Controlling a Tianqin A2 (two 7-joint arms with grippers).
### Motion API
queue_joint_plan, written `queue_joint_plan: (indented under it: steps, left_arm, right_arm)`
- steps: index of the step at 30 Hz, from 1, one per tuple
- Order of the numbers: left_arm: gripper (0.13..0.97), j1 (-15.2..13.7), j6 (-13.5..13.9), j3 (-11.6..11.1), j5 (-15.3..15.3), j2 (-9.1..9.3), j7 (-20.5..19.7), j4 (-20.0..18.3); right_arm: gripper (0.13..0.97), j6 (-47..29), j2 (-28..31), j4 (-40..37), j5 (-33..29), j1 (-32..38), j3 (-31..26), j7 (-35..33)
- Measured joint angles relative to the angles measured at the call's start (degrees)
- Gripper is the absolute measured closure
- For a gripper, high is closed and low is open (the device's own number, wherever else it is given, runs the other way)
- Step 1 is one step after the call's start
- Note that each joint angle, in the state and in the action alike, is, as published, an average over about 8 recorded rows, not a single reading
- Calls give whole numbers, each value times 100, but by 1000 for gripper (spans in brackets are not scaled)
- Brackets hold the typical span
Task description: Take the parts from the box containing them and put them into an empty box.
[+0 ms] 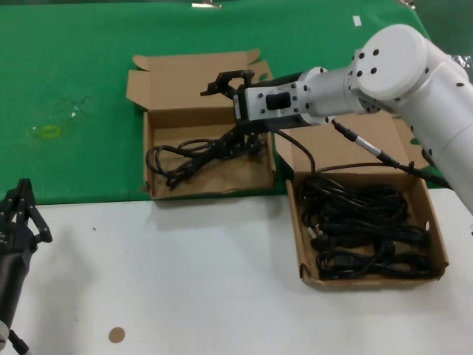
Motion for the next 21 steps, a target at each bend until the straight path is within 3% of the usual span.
queue_joint_plan:
  steps: [10, 18, 21]
  left_arm:
    - [926, 0, 0, 0, 0, 0, 0, 0]
    - [896, 0, 0, 0, 0, 0, 0, 0]
    - [860, 0, 0, 0, 0, 0, 0, 0]
  right_arm:
    - [428, 46, 21, 98, 42, -88, 46, 48]
    - [257, 403, 54, 461, 260, -582, 291, 202]
    - [257, 584, 70, 645, 371, -832, 416, 280]
